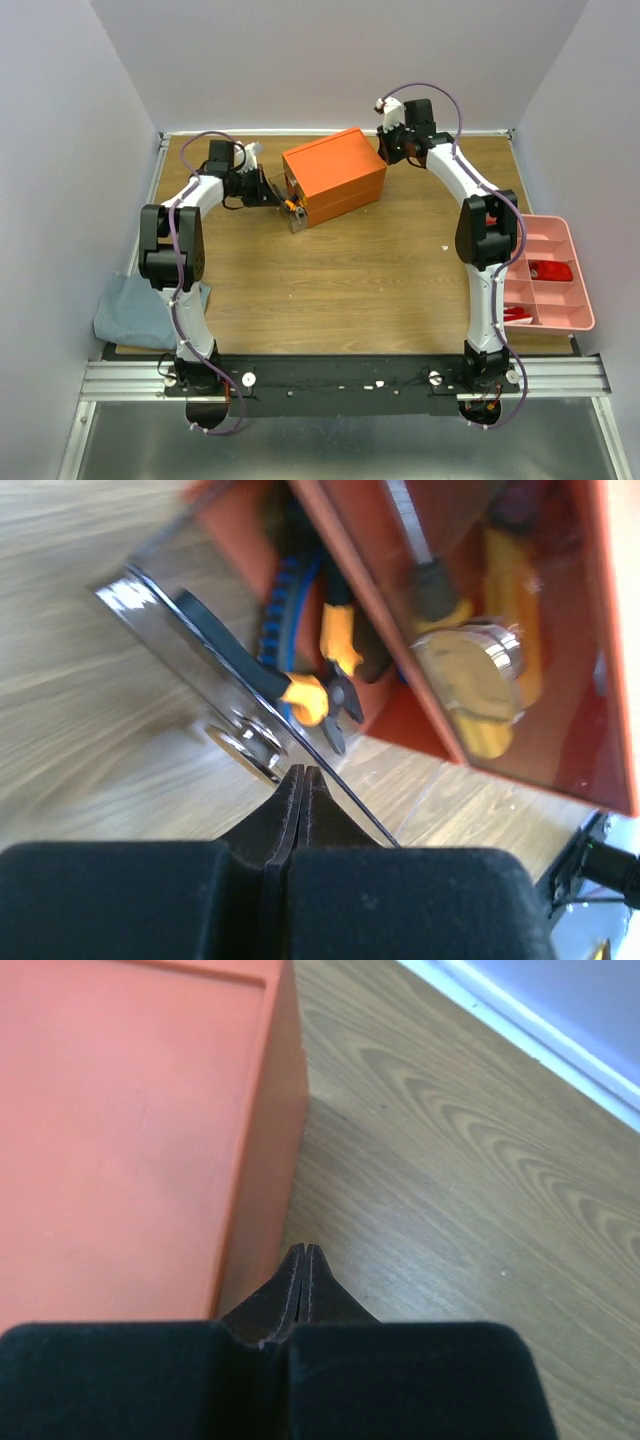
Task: Sort the tools into containers
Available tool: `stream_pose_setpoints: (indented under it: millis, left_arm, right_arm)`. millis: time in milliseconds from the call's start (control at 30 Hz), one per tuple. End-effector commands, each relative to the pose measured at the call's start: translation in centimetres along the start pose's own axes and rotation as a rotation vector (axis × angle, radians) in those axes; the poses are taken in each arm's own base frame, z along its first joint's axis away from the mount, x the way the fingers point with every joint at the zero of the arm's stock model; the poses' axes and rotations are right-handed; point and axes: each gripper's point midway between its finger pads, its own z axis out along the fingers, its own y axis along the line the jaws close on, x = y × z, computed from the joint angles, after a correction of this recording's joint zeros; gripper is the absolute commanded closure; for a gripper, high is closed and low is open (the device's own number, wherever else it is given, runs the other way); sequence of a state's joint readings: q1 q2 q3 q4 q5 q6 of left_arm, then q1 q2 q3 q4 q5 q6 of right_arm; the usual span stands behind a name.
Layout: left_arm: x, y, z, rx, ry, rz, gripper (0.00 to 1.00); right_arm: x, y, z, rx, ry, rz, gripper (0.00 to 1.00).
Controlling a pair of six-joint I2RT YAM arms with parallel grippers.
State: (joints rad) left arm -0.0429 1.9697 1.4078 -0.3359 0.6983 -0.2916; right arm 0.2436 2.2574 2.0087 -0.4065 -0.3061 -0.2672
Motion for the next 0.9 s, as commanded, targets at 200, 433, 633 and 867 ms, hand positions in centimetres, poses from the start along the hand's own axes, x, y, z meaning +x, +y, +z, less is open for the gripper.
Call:
stream_pose_setpoints:
  millis: [200, 433, 633, 867]
  left_arm:
    - [-2.2, -4.3, 4.2, 0.227, -0.004, -0.063, 0.98]
    - [-2.2, -5.1, 3.7, 0.282, 0.001, -0.09, 0.95]
    - [-1.0, -4.6, 3.4, 0.286, 0.032, -0.083, 0.92]
    - [-1.3, -4.2, -1.1, 0.171, 0.077, -0.062, 0.81]
  right_arm:
    - [1.9, 2.4, -1.1, -0.09, 0.055, 0.001, 0.99]
    - [2.0, 2.3, -1.4, -0.078, 0.057, 0.005, 0.99]
    - [1.6, 2.3, -1.5, -0.079, 0.049, 0.006, 0.99]
    - [1.5, 1.5, -2.2, -0.029, 0.052, -0.025, 0.99]
